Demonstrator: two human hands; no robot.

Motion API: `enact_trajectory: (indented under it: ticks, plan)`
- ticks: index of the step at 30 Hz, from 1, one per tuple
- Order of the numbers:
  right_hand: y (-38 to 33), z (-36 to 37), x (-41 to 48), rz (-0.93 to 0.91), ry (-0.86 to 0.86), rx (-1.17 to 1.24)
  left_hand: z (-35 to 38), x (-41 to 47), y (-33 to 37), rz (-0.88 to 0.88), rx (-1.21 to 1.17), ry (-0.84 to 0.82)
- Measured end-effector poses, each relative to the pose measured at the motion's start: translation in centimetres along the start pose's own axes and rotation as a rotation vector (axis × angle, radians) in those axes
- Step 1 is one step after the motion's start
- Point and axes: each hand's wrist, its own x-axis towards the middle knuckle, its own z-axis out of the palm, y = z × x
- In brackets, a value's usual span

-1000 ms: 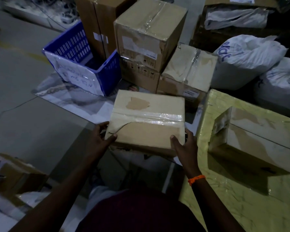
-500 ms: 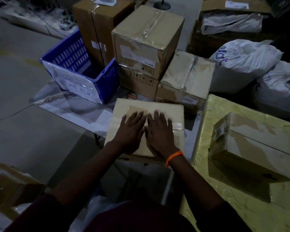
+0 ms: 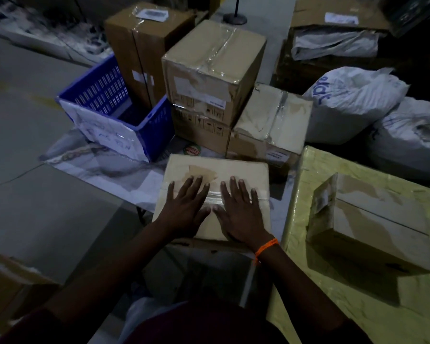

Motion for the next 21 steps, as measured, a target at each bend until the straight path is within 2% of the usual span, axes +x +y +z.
enact_trajectory:
  ticks: [7, 16, 19, 21]
  plan:
    - [1.4, 0.1, -3.1, 0.017, 0.057, -0.104, 1.8, -2.5, -1.7, 0.007, 0.060, 0.116]
    - [1.3, -0.2, -2.9, 0.082, 0.001, -0.031, 2.0, -2.4, -1.6, 0.000, 0.019, 0.143]
    - [1.6, -1.1, -2.2, 0.298, 0.038, 0.197, 1.3, -2.4, -1.3, -0.157, -0.126, 0.214]
    - [2.5, -2.2, -1.1, 0.502, 0.120, 0.552, 0.8, -1.5, -1.6, -0.365, -0.349, 0.226]
